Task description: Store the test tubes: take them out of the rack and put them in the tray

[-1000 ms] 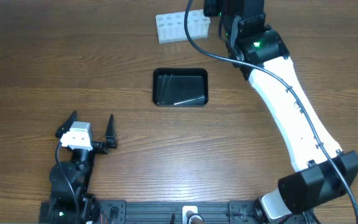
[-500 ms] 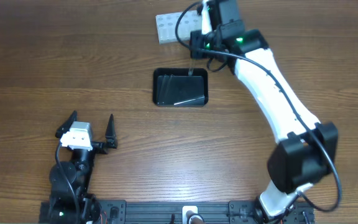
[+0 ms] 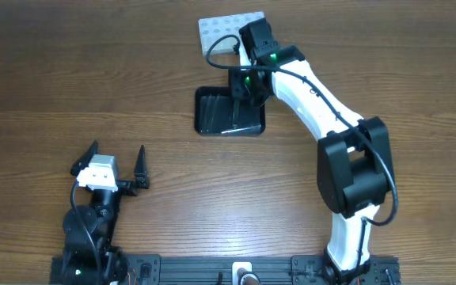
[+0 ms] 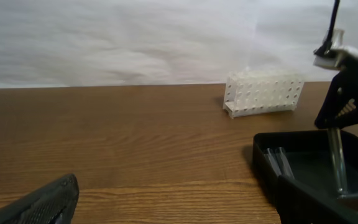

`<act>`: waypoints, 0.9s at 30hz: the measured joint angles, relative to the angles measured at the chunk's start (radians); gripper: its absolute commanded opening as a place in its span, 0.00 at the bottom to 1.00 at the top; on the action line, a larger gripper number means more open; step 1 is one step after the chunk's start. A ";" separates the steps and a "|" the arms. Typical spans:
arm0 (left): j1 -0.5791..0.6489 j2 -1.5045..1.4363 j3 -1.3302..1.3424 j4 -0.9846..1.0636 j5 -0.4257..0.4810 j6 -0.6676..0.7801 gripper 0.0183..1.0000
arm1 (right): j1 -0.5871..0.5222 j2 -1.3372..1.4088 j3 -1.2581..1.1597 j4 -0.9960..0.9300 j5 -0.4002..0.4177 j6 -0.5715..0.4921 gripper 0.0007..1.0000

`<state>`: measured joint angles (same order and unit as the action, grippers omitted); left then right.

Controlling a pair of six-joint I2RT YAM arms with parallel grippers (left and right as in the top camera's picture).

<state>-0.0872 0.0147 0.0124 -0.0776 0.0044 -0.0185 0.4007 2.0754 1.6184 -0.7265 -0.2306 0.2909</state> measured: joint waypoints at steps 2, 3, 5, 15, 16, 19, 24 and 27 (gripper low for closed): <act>0.000 0.000 0.000 0.000 0.000 0.000 1.00 | 0.000 0.027 0.000 0.006 -0.001 0.006 0.16; 0.000 0.000 0.000 0.000 0.000 0.000 1.00 | 0.000 0.037 0.000 0.006 -0.001 0.011 0.21; 0.000 0.000 0.000 0.000 0.000 0.000 1.00 | 0.000 0.058 0.000 0.003 0.000 0.018 0.34; 0.000 0.000 0.000 0.000 0.000 0.000 1.00 | -0.001 0.070 0.000 0.015 0.000 0.018 0.39; 0.000 0.000 0.000 0.000 0.000 0.000 1.00 | -0.003 0.066 0.000 0.014 0.000 0.015 0.39; 0.000 0.000 0.000 0.000 0.000 0.000 1.00 | -0.007 0.025 -0.001 0.005 0.000 -0.003 0.41; 0.000 0.000 0.000 0.000 0.000 0.000 1.00 | -0.030 -0.190 -0.002 -0.023 0.029 -0.049 0.51; 0.000 0.000 0.000 0.000 0.000 0.000 1.00 | -0.054 -0.369 -0.001 -0.050 0.109 -0.081 0.60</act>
<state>-0.0872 0.0147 0.0124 -0.0776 0.0048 -0.0185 0.3470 1.7069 1.6173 -0.7765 -0.1215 0.2100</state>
